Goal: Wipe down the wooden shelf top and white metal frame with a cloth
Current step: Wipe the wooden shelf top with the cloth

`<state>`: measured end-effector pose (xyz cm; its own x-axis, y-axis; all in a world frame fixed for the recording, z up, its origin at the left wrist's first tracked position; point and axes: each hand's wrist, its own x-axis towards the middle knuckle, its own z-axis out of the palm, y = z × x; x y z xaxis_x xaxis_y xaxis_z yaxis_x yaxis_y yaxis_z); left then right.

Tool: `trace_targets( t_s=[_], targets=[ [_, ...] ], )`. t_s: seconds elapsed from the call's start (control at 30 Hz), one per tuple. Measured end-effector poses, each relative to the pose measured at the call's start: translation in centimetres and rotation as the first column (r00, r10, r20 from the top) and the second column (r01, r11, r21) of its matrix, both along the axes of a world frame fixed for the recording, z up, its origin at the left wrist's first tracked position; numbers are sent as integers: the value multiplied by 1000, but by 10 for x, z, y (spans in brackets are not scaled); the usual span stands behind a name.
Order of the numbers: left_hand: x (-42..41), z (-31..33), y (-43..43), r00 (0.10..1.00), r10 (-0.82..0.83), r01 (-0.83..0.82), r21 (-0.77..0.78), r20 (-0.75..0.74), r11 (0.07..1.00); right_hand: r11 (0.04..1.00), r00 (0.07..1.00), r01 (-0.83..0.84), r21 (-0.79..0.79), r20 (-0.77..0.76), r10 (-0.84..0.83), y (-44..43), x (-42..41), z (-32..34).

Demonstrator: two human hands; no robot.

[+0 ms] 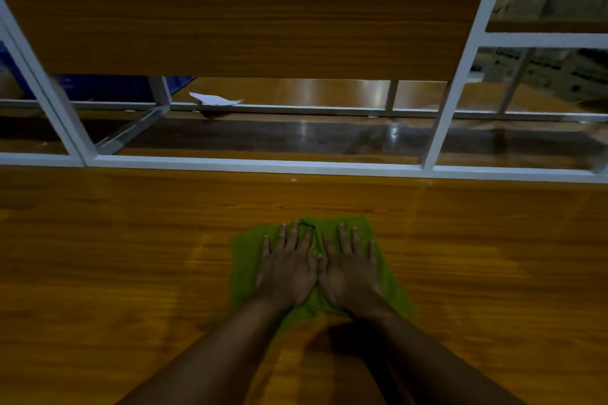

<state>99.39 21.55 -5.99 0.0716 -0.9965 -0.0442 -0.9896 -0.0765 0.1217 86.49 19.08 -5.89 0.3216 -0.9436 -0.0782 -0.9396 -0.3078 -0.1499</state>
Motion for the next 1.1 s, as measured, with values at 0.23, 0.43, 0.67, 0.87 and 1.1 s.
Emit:
trace_targets(
  t_s=[0.23, 0.43, 0.67, 0.87, 1.1],
  targets=[
    [11, -2, -87, 999, 12, -12, -4, 33, 1000, 999, 999, 48, 8, -25, -48, -80, 13, 2],
    [12, -1, -152, 1000, -6, 6, -13, 27, 1000, 998, 998, 64, -5, 10, -64, -144, 15, -1],
    [13, 0, -177, 1000, -14, 15, -22, 26, 1000, 999, 999, 26, -19, 33, -26, -171, 13, 1],
    [-7, 3, -189, 981, -190, 191, -25, 39, 981, 992, 991, 124, -19, 57, -123, -173, -11, 0],
    [-12, -1, -196, 961, -277, 277, -19, 2, 961, 977, 977, 213, -13, -14, -214, -174, -17, 1]
  ],
)
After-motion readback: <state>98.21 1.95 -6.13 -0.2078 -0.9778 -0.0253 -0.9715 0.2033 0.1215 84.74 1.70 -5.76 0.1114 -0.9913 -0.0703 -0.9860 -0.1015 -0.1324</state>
